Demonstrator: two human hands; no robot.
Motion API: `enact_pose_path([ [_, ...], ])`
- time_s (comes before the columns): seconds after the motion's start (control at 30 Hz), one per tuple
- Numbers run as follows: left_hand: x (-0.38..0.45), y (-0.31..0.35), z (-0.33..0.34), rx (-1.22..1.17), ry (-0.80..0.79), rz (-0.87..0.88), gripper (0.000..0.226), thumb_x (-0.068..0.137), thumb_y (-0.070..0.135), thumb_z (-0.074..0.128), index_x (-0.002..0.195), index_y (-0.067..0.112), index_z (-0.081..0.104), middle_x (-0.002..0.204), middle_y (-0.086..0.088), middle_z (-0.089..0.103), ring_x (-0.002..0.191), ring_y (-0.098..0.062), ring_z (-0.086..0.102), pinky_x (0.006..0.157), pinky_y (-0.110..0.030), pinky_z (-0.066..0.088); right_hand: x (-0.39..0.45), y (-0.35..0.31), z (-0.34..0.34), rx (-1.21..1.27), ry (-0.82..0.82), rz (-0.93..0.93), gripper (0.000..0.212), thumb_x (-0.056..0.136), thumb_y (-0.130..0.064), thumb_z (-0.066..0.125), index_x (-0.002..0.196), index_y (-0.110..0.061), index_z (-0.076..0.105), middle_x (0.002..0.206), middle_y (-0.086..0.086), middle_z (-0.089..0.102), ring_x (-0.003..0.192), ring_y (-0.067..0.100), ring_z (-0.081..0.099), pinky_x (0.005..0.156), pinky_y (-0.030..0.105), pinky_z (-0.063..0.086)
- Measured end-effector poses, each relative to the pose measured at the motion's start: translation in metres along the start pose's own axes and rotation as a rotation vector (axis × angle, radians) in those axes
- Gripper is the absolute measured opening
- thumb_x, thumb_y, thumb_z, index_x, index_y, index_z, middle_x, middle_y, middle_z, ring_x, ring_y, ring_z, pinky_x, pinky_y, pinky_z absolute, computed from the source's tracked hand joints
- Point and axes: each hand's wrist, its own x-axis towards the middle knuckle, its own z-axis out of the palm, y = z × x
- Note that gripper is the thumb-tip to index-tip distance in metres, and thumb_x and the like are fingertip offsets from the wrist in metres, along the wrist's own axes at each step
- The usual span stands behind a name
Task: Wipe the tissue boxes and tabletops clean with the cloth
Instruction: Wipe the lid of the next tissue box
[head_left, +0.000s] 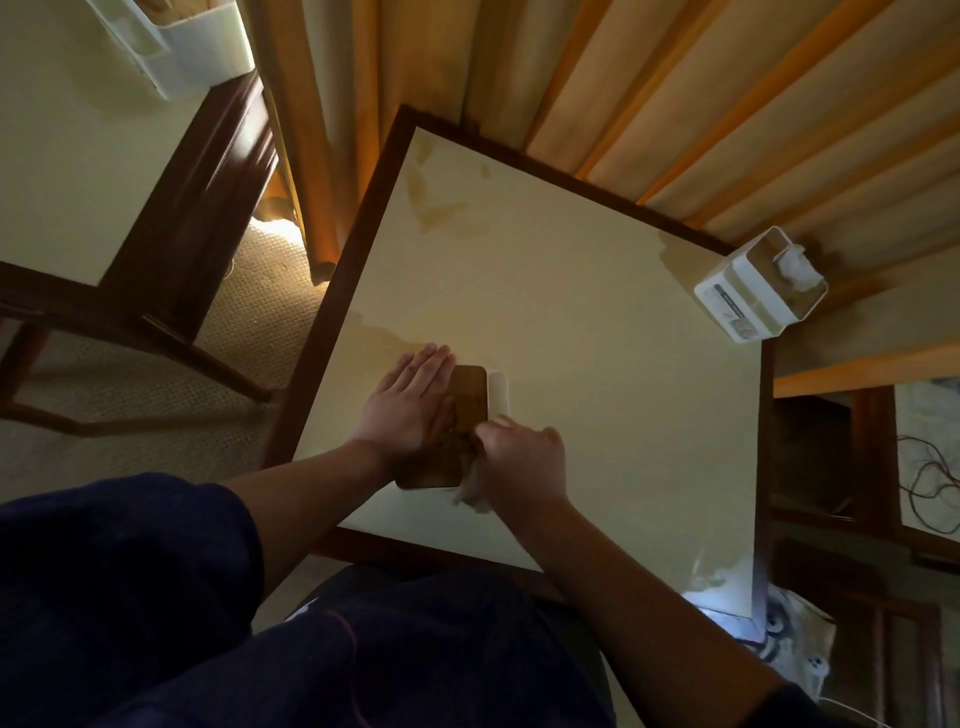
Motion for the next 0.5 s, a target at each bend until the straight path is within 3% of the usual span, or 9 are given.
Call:
enact_pose_path([
  [0.1, -0.002, 0.003, -0.001, -0.009, 0.007, -0.008, 0.065, 0.108, 0.042, 0.021, 0.157, 0.003, 0.039, 0.163, -0.015, 0.039, 0.156, -0.028, 0.027, 0.127, -0.033, 0.001, 0.029, -0.002, -0.004, -0.014, 0.048, 0.076, 0.017, 0.098, -0.024, 0.052, 0.100, -0.024, 0.068, 0.100, 0.000, 0.068, 0.091, 0.027, 0.071, 0.085, 0.038, 0.037],
  [0.23, -0.004, 0.005, -0.002, -0.007, 0.021, 0.006, 0.065, 0.108, 0.041, 0.018, 0.158, 0.004, 0.037, 0.164, -0.014, 0.037, 0.157, -0.024, 0.023, 0.129, -0.040, 0.010, 0.056, -0.002, -0.012, -0.011, 0.115, 0.100, 0.028, 0.101, -0.021, 0.050, 0.115, -0.030, 0.073, 0.113, -0.004, 0.070, 0.102, 0.026, 0.069, 0.090, 0.039, 0.040],
  [0.5, 0.000, 0.003, 0.001, 0.012, -0.024, -0.010, 0.064, 0.107, 0.040, 0.019, 0.159, 0.005, 0.034, 0.166, -0.013, 0.035, 0.158, -0.024, 0.022, 0.127, -0.032, -0.004, 0.037, 0.001, 0.024, 0.229, 0.305, 0.127, 0.030, 0.098, -0.029, 0.049, 0.116, -0.023, 0.072, 0.118, -0.001, 0.070, 0.103, 0.033, 0.059, 0.075, 0.042, 0.054],
])
